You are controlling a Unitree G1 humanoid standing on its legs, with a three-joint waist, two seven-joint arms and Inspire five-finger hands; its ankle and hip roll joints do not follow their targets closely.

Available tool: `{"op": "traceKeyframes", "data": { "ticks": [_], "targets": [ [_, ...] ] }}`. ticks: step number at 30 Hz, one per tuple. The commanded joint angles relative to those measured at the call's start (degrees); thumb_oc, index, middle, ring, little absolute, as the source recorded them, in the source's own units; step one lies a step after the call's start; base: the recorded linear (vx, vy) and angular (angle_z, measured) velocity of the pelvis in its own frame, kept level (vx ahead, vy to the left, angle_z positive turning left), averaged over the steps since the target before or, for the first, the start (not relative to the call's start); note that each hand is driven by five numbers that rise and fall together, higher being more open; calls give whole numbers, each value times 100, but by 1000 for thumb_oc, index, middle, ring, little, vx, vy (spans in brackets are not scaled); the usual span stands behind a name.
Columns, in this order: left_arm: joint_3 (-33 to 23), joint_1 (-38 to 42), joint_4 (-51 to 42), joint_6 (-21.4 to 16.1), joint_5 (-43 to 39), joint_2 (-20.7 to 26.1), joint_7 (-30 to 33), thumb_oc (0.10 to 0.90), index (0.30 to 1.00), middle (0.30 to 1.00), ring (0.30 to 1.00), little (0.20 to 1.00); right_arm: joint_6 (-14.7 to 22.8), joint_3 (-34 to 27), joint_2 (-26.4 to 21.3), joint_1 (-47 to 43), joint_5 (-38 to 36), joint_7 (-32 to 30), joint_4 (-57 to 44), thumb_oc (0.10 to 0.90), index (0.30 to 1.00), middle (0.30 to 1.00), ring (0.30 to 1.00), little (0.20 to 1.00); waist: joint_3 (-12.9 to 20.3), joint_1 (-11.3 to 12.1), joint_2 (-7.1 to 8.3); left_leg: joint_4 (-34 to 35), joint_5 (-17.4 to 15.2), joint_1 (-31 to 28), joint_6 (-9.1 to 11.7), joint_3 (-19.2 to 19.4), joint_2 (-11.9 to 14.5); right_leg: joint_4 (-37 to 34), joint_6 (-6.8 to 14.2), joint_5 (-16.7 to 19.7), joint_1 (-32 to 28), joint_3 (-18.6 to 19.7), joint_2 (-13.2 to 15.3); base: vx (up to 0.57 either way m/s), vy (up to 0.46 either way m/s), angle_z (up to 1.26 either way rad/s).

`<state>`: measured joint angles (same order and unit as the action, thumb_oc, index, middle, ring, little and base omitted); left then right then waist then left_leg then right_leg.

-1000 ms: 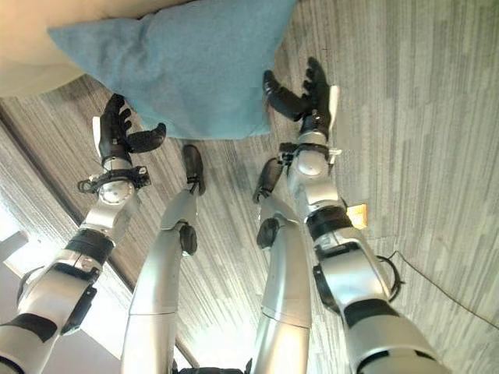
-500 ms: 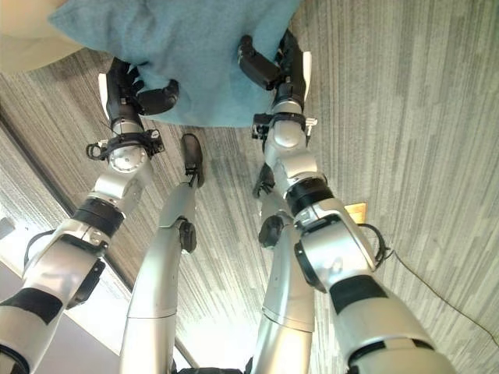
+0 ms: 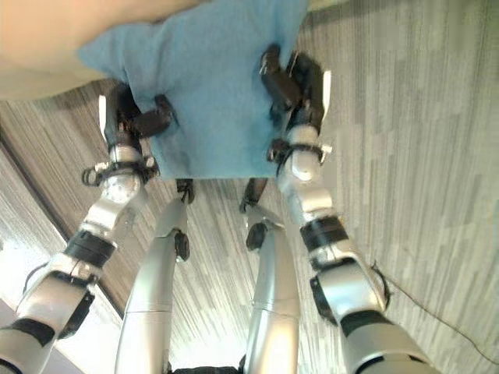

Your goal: Pick up all the scattered cushions and arrange them neatly on the sofa.

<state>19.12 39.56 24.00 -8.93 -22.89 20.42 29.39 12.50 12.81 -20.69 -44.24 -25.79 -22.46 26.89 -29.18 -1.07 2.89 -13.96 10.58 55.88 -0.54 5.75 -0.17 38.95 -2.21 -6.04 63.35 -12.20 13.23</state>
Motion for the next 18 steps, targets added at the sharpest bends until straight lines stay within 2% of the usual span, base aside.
{"op": "traceKeyframes", "data": {
  "ticks": [1,3,5,8,9,10,11,12,13,14,15,16,18],
  "targets": [
    [185,66,-923,-974,575,-513,-498,400,300,300,300,300,831,127,364,373,351,429,-982,400,300,300,300,300,1042,34,-302,-295,-1333,-411,307,-500,67,-1265,711,-193,-987,326,-277,-15,-82,-4],
    [240,-330,-1147,-993,546,-550,-634,400,300,300,300,300,809,77,375,843,464,488,-1278,400,300,300,300,300,1036,20,-304,-57,-1121,-828,315,-479,66,-1573,667,13,-1427,188,-285,-69,-69,-7],
    [222,-762,-1377,-1018,443,-589,-770,400,300,300,300,300,806,15,406,1387,569,550,-1610,400,300,300,300,300,1094,0,-298,216,-1068,-1424,371,-495,69,-1882,680,47,-2025,81,-338,2,-70,2],
    [225,-1378,-1721,-1054,394,-522,-984,400,300,300,300,300,754,-115,388,2147,707,688,-2058,400,300,300,300,300,1151,-37,-316,591,-1006,-2345,415,-504,130,-2264,691,56,-2953,-65,-417,52,-89,-2],
    [225,-1378,-1721,-1053,394,-522,-984,400,300,300,300,300,753,-115,388,2148,707,688,-2058,400,300,300,300,300,1145,-37,-317,594,-1005,-2352,415,-505,130,-2267,691,57,-2961,-66,-417,62,-62,-5],
    [213,-1585,-1843,-1071,397,-441,-1039,400,300,300,300,300,739,-202,331,2377,747,728,-2198,400,300,300,300,300,1193,-53,-328,668,-1002,-2611,422,-499,166,-2309,687,35,-3202,-100,-447,104,-86,-3],
    [162,-1944,-2044,-1055,374,-340,-1124,400,300,300,300,300,722,-317,250,2770,817,819,-2384,400,300,300,300,300,1278,-62,-334,778,-997,-3053,438,-474,195,-2428,677,-5,-3692,-163,-495,104,-87,-1],
    [163,-1955,-2052,-1052,374,-338,-1124,400,300,300,300,300,719,-316,251,2780,818,819,-2391,400,300,300,300,300,1264,-63,-334,789,-995,-3081,439,-476,196,-2440,677,-3,-3721,-167,-498,118,-140,-1],
    [96,-2239,-2199,-1071,346,-233,-1228,400,300,300,300,300,720,-435,178,3081,895,903,-2615,400,300,300,300,300,1351,-93,-339,864,-1023,-3501,467,-466,264,-2572,658,-74,-4182,-210,-559,49,-75,-1],
    [96,-2239,-2199,-1070,346,-233,-1228,400,300,300,300,300,720,-435,178,3081,895,903,-2616,400,300,300,300,300,1348,-93,-339,866,-1023,-3505,467,-466,264,-2573,658,-73,-4186,-210,-560,116,-142,2],
    [18,-2486,-2290,-1086,347,-153,-1317,400,300,300,300,300,716,-524,129,3340,948,994,-2732,400,300,300,300,300,1476,-109,-355,855,-1039,-3805,515,-440,324,-2658,621,-143,-4569,-206,-613,60,-65,5],
    [18,-2487,-2293,-1084,347,-152,-1317,400,300,300,300,300,713,-525,129,3343,949,994,-2736,400,300,300,300,300,1483,-112,-359,867,-1017,-3796,512,-445,324,-2685,620,-115,-4570,-213,-617,91,-112,5],
    [-65,-2730,-2379,-1101,303,-107,-1403,400,300,300,300,300,712,-630,61,3529,1042,1032,-2942,400,300,300,300,300,1592,-140,-339,811,-1067,-4097,571,-387,380,-2879,574,-181,-5006,-211,-700,105,-111,0]
  ]
}}
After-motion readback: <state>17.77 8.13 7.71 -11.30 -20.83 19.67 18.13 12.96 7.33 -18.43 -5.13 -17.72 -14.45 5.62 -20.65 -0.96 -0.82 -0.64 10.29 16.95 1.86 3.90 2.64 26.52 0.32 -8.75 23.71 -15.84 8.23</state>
